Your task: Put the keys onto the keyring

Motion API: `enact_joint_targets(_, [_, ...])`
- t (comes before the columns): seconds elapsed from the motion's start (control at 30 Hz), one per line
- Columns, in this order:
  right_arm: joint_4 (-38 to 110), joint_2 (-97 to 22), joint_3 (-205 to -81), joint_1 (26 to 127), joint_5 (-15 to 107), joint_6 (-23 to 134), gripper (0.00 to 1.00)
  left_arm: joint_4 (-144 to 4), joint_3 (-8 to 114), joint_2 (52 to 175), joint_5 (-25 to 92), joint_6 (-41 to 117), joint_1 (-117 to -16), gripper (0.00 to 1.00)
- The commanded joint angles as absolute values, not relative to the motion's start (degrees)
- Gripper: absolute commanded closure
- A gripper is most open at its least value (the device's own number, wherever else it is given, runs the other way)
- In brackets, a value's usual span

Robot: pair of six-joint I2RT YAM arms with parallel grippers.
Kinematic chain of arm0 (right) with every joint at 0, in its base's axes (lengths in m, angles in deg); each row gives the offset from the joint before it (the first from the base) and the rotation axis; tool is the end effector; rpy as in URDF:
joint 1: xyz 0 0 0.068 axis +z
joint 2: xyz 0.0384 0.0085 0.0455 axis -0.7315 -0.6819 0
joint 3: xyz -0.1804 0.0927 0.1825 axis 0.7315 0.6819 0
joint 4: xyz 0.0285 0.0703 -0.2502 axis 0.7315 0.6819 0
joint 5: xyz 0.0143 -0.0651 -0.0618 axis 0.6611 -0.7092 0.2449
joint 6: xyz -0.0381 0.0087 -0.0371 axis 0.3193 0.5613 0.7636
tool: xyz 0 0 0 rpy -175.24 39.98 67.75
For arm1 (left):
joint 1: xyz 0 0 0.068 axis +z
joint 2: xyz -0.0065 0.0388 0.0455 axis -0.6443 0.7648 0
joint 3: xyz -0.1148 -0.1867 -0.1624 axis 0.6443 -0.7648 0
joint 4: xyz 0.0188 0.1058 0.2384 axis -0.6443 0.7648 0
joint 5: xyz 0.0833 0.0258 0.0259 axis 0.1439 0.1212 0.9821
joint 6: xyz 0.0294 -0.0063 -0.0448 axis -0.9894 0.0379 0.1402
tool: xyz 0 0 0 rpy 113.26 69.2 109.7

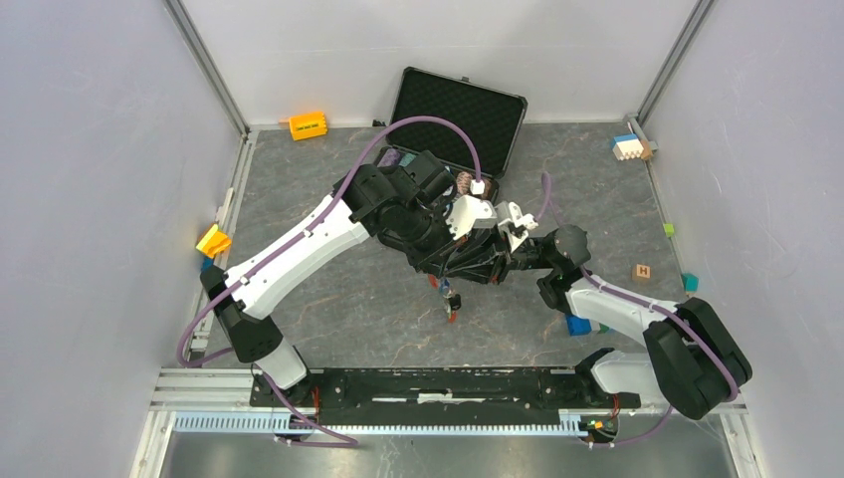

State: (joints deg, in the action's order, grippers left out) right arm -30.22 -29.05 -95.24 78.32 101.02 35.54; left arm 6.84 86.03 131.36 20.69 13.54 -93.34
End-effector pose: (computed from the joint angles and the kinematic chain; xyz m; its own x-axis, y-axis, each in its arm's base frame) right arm 0.1904 0.1529 0.2672 -0.1548 0.1432 -0.9775 -0.9829 -0.1220 0.1378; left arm 0.1763 -0.2576 0.3903 -0.3301 0.7916 -0.5142 0.9433 0.2565 -0.2107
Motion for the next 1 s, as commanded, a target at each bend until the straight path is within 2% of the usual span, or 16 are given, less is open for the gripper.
enact_joint_targets(0.0, [-30.18, -29.10, -96.22, 78.77, 101.62, 37.15, 0.78, 4.15, 86.73, 129.38, 19.47, 11.51, -93.80, 0.98])
enact_joint_targets(0.43, [-29.65, -28.27, -96.50, 78.98, 101.62, 37.56, 0.87, 4.09, 85.83, 129.47, 19.20, 11.31, -93.90, 0.98])
enact_joint_targets(0.57, [-29.57, -28.09, -96.50, 79.09, 101.55, 37.80, 1.00, 3.64, 85.71, 129.36, 19.30, 11.26, -93.88, 0.98])
enact_joint_targets(0.9, [-28.60, -24.45, -95.73, 78.67, 99.84, 40.35, 1.00, 0.97, 83.51, 127.60, 20.39, 9.73, -93.90, 0.98])
enact_joint_targets(0.97, [-28.67, -24.03, -95.72, 78.42, 99.82, 40.22, 1.00, 0.19, 83.14, 126.90, 20.57, 9.16, -93.89, 0.94])
